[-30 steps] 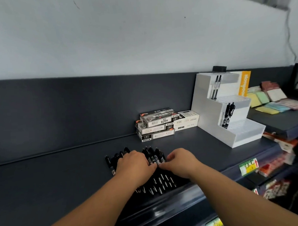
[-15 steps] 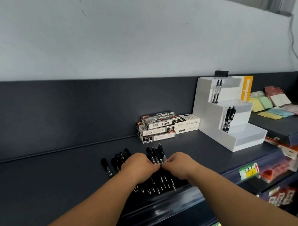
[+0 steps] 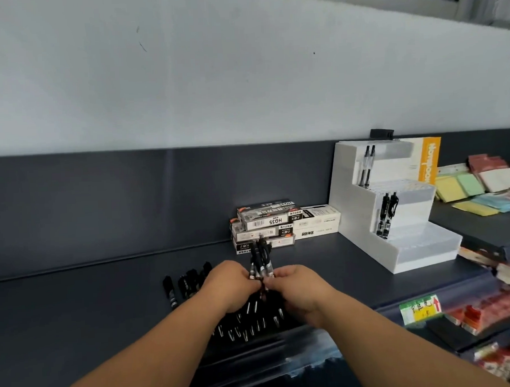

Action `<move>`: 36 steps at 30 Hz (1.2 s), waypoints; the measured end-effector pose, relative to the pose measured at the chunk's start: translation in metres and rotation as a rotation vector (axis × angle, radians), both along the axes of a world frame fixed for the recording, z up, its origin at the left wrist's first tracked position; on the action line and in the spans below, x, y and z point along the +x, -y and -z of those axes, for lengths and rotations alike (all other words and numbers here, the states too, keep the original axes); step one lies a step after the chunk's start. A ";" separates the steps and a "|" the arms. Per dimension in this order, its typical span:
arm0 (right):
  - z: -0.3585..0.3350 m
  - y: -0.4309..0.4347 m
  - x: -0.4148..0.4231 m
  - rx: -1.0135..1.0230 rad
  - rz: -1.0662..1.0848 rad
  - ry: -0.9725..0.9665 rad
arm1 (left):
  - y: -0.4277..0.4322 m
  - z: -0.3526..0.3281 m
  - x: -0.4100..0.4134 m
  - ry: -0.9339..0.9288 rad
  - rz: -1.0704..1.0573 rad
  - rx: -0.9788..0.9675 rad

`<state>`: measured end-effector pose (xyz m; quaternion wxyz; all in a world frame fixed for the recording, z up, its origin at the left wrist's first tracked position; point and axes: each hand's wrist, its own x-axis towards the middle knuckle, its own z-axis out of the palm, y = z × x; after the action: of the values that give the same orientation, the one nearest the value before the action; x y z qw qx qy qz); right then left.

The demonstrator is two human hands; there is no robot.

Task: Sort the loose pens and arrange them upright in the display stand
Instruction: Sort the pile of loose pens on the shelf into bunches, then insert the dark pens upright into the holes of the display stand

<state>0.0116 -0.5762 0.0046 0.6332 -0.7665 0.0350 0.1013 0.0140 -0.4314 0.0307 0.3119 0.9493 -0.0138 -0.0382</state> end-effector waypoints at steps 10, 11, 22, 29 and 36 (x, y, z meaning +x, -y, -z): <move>-0.009 0.038 -0.031 0.224 0.028 0.186 | 0.041 -0.013 -0.035 -0.133 0.012 -0.788; -0.010 0.048 -0.038 0.230 0.039 0.202 | 0.051 -0.011 -0.039 -0.156 0.027 -0.847; -0.018 0.197 -0.100 0.196 0.208 0.240 | 0.205 0.001 -0.080 -0.131 0.114 -0.945; -0.020 0.269 -0.127 0.131 0.284 0.261 | 0.278 0.012 -0.095 -0.133 0.180 -0.921; -0.025 0.292 -0.103 0.109 0.334 0.263 | 0.301 0.003 -0.080 -0.032 0.202 -0.837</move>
<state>-0.0913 -0.8680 0.0295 0.6808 -0.7214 0.0730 -0.1044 -0.0661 -0.7320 0.0274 0.6649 0.7341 -0.1159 -0.0743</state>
